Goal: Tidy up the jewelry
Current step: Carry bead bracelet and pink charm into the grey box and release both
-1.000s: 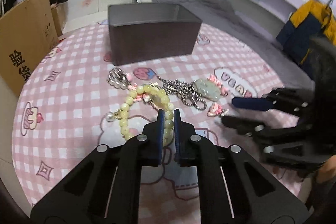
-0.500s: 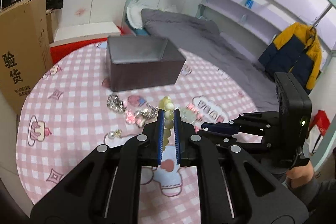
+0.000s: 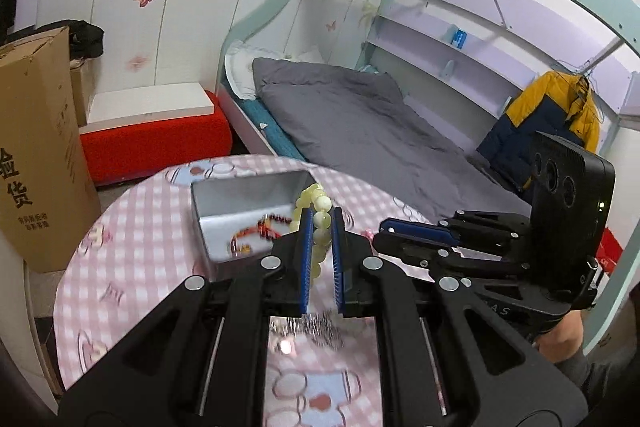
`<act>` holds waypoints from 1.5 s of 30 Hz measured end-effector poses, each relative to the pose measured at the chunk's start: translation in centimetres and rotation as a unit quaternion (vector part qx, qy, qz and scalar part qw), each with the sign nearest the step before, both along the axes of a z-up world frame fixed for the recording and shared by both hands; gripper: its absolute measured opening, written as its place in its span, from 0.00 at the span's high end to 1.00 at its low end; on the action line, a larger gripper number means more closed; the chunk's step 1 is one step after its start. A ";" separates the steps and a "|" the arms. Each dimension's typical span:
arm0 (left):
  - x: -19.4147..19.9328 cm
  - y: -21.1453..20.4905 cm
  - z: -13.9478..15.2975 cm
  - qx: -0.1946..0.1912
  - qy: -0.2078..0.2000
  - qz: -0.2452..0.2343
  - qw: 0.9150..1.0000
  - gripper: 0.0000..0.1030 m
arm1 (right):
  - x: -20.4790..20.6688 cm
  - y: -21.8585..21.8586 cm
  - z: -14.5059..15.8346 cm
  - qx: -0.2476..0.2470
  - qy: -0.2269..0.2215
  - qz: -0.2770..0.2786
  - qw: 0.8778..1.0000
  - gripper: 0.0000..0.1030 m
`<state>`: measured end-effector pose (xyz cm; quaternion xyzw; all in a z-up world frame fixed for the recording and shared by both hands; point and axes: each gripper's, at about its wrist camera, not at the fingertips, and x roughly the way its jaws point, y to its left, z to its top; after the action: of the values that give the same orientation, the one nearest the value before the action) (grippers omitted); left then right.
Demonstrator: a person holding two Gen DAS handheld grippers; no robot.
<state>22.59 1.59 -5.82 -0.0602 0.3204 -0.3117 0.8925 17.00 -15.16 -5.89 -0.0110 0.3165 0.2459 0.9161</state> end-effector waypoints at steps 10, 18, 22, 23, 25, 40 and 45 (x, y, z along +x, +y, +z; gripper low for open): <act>6.3 -2.1 -3.3 0.032 0.057 0.007 0.998 0.91 | 5.9 0.2 -1.7 0.022 0.036 -0.004 0.999 0.89; 7.5 -2.6 -5.5 0.044 0.092 0.010 0.995 0.90 | 7.2 0.1 -4.0 0.020 0.067 -0.007 0.998 0.89; 7.8 -2.4 -6.1 0.046 0.105 0.007 0.993 0.90 | 7.4 -0.1 -4.3 0.023 0.073 -0.008 0.997 0.88; 7.8 -2.4 -6.1 0.047 0.108 0.007 0.993 0.90 | 7.4 -0.2 -4.4 0.024 0.074 -0.009 0.997 0.87; 7.7 -2.3 -6.3 0.052 0.112 0.010 0.992 0.90 | 7.2 -0.3 -4.3 0.028 0.075 -0.012 0.997 0.87; 3.1 -0.6 -2.5 0.040 0.055 0.038 0.997 0.32 | 2.9 -1.8 -1.4 0.032 0.041 -0.027 0.998 0.80; -0.7 0.7 -1.2 0.053 0.015 0.059 0.997 0.32 | 0.1 -2.2 -0.7 0.027 0.026 -0.034 0.999 0.79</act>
<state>21.90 2.31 -7.02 -0.0361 0.3456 -0.2400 0.9065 17.06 -17.38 -6.62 0.0310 0.3336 0.2236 0.9153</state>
